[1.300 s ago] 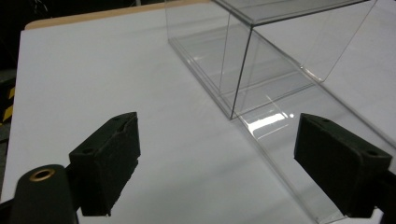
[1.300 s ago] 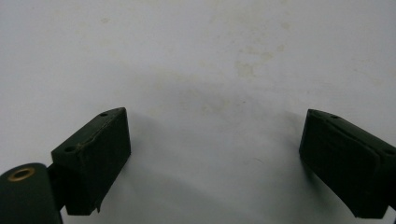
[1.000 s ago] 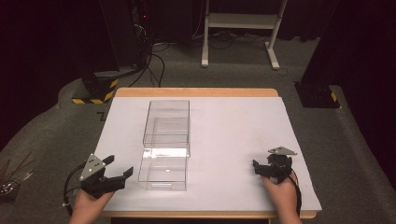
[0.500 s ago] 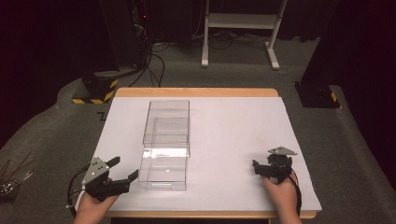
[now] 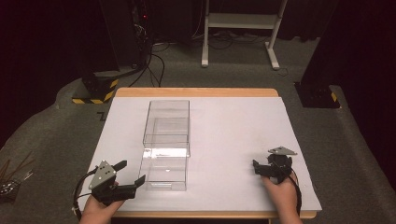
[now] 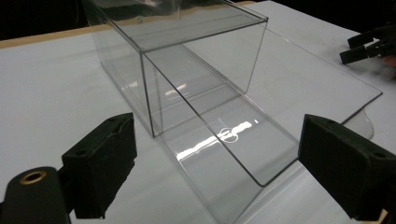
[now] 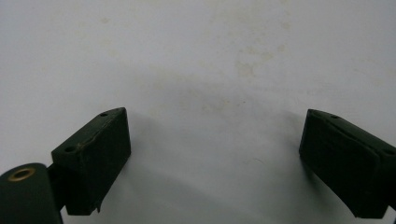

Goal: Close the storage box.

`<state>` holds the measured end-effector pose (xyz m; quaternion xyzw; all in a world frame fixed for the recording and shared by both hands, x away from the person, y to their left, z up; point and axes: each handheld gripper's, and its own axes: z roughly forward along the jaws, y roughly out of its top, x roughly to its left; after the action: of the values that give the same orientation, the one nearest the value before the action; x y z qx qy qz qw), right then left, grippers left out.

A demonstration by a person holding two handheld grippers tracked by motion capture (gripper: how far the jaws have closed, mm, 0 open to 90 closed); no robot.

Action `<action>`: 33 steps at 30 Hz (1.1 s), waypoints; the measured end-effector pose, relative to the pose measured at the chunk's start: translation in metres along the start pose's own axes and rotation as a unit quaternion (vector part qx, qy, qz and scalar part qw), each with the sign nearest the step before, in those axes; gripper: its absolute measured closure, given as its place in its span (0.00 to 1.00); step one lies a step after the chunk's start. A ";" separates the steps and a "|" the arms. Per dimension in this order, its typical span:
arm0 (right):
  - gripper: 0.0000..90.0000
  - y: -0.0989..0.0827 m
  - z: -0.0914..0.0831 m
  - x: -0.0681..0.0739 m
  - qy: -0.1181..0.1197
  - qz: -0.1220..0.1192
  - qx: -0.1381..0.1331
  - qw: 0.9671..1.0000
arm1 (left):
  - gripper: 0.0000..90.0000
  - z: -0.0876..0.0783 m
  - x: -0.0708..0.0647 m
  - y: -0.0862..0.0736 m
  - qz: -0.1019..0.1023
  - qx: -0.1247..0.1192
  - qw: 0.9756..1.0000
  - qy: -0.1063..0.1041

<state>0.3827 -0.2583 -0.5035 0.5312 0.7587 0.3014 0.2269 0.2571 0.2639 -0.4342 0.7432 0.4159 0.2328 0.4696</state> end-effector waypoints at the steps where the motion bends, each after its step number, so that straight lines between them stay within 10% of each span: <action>1: 0.10 0.000 0.000 0.000 0.000 -0.001 0.000 1.000 | 0.13 0.000 -0.001 0.000 0.005 0.001 1.000 0.004; 33: 0.10 0.000 0.000 0.000 0.000 -0.001 0.000 1.000 | 0.09 0.015 0.003 -0.009 -0.005 -0.002 1.000 0.000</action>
<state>0.3827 -0.2584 -0.5036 0.5306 0.7589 0.3017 0.2270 0.2662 0.2610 -0.4494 0.7405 0.4189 0.2311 0.4719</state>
